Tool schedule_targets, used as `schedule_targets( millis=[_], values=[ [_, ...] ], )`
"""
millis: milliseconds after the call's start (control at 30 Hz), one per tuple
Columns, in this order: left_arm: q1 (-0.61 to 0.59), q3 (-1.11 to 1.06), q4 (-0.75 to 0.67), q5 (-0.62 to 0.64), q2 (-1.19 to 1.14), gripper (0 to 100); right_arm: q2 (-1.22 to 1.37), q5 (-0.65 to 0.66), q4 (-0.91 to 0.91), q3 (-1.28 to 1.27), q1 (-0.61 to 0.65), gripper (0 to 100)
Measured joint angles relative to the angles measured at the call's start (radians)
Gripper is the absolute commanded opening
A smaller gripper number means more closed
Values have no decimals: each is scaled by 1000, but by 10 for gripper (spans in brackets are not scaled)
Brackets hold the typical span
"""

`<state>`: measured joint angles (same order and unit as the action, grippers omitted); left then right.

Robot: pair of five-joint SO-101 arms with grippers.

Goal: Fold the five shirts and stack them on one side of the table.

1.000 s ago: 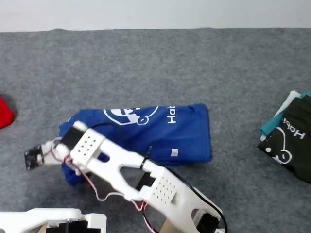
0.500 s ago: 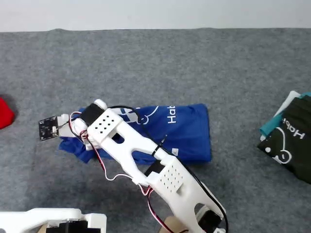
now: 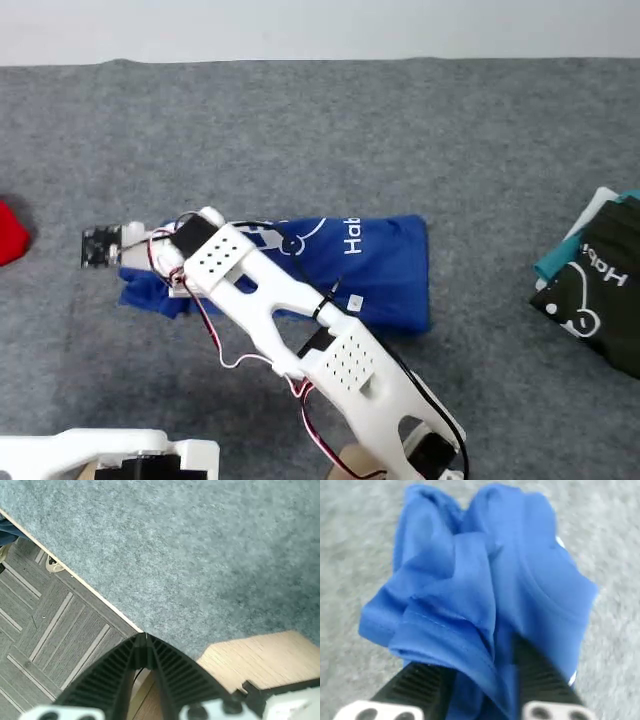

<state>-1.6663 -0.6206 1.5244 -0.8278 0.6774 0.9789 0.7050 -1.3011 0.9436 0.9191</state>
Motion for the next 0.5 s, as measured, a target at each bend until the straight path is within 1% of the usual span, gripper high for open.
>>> schedule_targets(
  millis=[167,367,500],
  values=[
    [0,23,18,-5,0,6,18,-69,6,69,-81,310],
    [0,26,20,-5,0,6,34,-75,6,118,-173,310],
    [0,26,20,-5,0,6,34,-75,-12,118,-190,310]
  ],
)
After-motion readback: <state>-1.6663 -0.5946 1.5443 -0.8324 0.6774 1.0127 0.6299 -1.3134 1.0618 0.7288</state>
